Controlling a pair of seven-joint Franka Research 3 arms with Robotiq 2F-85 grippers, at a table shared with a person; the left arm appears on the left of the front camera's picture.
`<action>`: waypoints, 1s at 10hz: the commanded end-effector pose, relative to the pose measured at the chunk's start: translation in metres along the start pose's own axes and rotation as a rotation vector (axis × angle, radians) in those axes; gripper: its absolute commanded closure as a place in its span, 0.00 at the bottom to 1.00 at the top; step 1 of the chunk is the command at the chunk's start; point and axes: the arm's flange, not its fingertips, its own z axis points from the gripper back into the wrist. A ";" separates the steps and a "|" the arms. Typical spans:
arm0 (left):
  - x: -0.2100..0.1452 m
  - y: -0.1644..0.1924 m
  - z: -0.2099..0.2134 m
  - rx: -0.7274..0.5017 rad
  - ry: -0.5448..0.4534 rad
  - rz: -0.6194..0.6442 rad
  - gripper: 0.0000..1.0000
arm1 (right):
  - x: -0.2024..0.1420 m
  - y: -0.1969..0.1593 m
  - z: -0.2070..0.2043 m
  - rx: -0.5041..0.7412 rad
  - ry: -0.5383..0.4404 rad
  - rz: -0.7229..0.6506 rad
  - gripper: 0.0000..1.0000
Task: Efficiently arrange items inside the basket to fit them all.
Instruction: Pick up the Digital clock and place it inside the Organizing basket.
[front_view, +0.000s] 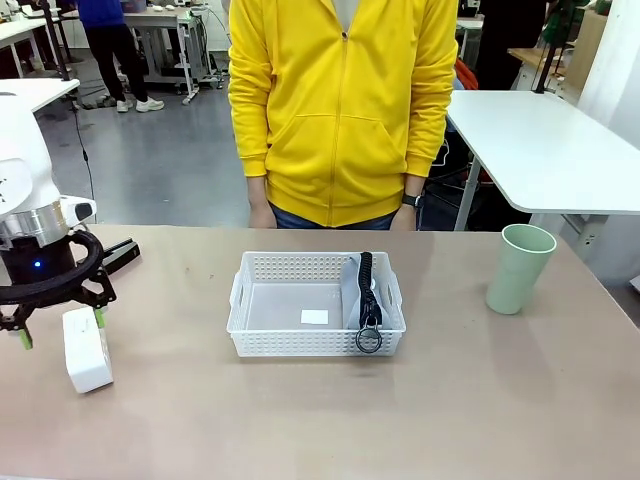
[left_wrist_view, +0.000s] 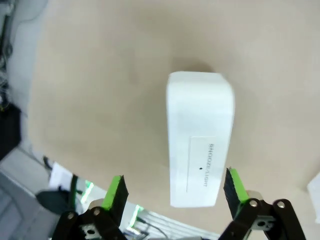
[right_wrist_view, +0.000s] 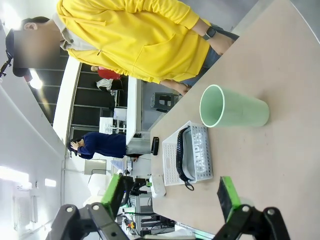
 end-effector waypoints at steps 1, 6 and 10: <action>-0.025 0.010 -0.015 -0.016 -0.052 0.187 0.00 | 0.003 0.002 -0.001 0.025 -0.011 0.025 0.00; 0.003 -0.001 0.006 -0.027 -0.023 0.168 0.00 | 0.003 0.002 -0.001 0.025 -0.011 0.025 0.00; 0.010 -0.005 0.003 -0.073 0.008 -0.080 0.00 | 0.003 0.002 -0.001 0.025 -0.011 0.025 0.00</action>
